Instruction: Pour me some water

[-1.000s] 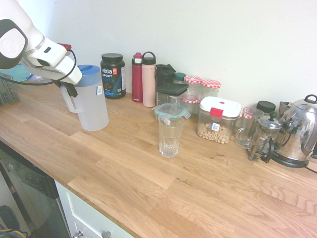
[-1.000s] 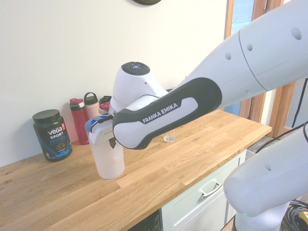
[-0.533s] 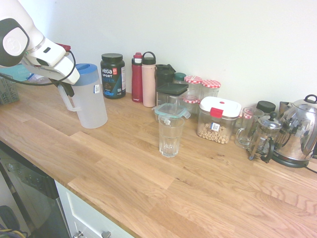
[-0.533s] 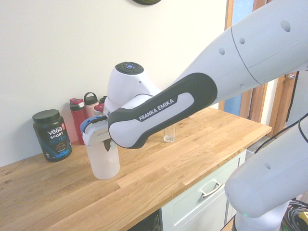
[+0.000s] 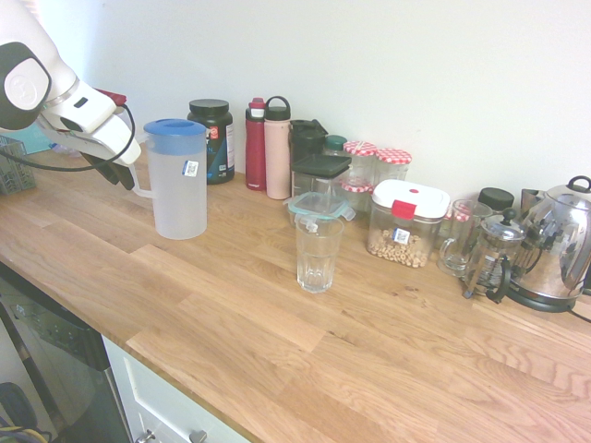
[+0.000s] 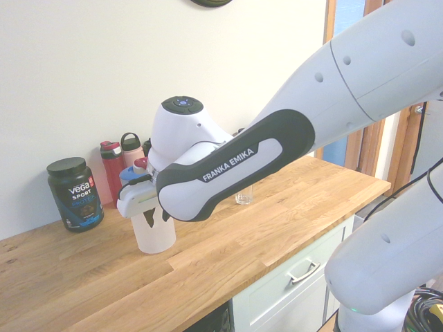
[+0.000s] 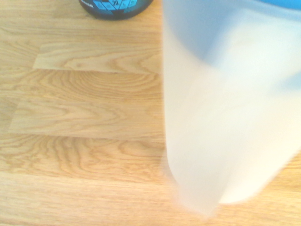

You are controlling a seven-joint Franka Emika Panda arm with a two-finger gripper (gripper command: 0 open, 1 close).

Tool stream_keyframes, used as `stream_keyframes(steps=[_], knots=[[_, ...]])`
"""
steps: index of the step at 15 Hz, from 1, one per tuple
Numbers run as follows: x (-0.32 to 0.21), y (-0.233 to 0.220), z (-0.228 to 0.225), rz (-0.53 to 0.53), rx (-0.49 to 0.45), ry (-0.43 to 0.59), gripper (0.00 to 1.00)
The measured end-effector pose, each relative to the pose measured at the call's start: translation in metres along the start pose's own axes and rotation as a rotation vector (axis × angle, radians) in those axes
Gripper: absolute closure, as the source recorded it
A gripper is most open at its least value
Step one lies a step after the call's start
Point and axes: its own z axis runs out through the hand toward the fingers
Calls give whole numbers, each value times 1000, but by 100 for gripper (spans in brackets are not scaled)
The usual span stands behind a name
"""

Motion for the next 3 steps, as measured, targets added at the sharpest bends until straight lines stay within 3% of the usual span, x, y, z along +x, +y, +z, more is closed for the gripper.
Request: stream_keyframes(steps=[3], knots=[[-5, 4, -26, -3, -82, -77, 0]])
